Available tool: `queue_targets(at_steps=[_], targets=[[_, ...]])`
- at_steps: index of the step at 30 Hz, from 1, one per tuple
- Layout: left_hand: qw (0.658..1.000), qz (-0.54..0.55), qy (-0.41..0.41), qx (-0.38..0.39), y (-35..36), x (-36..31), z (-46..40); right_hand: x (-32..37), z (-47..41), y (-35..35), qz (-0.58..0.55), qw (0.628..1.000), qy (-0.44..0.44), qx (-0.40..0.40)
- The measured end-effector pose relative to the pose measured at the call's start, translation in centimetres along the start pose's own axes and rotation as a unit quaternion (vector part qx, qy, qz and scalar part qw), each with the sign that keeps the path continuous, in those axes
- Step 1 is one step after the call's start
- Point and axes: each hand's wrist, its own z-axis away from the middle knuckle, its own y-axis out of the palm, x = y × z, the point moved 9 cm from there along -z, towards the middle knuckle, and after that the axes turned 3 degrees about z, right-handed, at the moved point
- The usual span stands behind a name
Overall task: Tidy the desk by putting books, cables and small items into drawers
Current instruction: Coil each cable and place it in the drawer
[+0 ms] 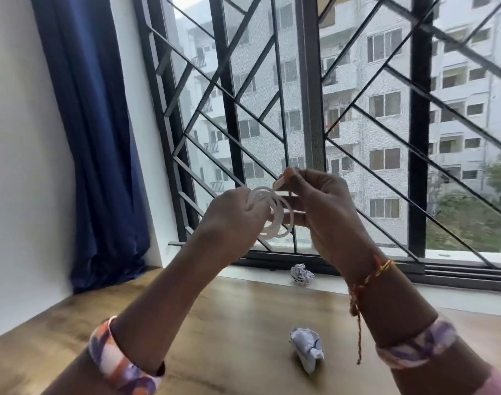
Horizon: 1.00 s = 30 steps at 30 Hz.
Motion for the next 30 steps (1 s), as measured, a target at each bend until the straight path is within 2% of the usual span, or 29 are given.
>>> queue_targets(at_steps=[3, 6, 8, 10, 12, 15, 18, 21, 25, 30], targets=[[0.988, -0.119, 0.061, -0.083, -0.6, -1.1, 0.5, 0.0, -0.6, -0.5, -0.02, 0.999, 0.019, -0.038], [0.962, -0.151, 0.155, -0.165, -1.5, -2.7, 1.7, -1.3, -0.9, -0.7, -0.047, 0.995, 0.07, -0.06], [0.949, -0.169, 0.192, -0.184, -1.7, -3.4, 2.0, -2.9, -0.8, -0.3, -0.085, 0.987, 0.13, -0.052], [0.945, -0.175, 0.207, -0.183, -1.5, -3.5, 2.2, -4.0, -0.5, 1.0, -0.147, 0.973, 0.179, 0.01], [0.943, -0.17, 0.23, -0.168, -1.1, -3.7, 2.5, -4.1, 0.4, 3.3, -0.236, 0.943, 0.202, 0.122], [0.917, -0.225, 0.29, -0.158, -0.1, -4.4, 3.4, -3.7, 1.9, 5.6, -0.3, 0.899, 0.221, 0.232], [0.91, -0.277, 0.265, -0.157, 0.2, -3.7, 3.1, -4.4, 1.8, 5.5, -0.277, 0.91, 0.23, 0.207], [0.935, -0.288, 0.156, -0.134, -0.1, -2.3, 2.0, -5.2, 1.1, 3.8, -0.174, 0.953, 0.217, 0.121], [0.948, -0.262, 0.115, -0.14, -1.1, -0.3, 1.3, -3.4, 1.5, 4.0, -0.056, 0.984, 0.094, 0.14], [0.943, -0.299, 0.079, -0.122, -1.1, 0.6, 1.4, -3.0, 1.7, 4.8, -0.062, 0.99, 0.055, 0.112]])
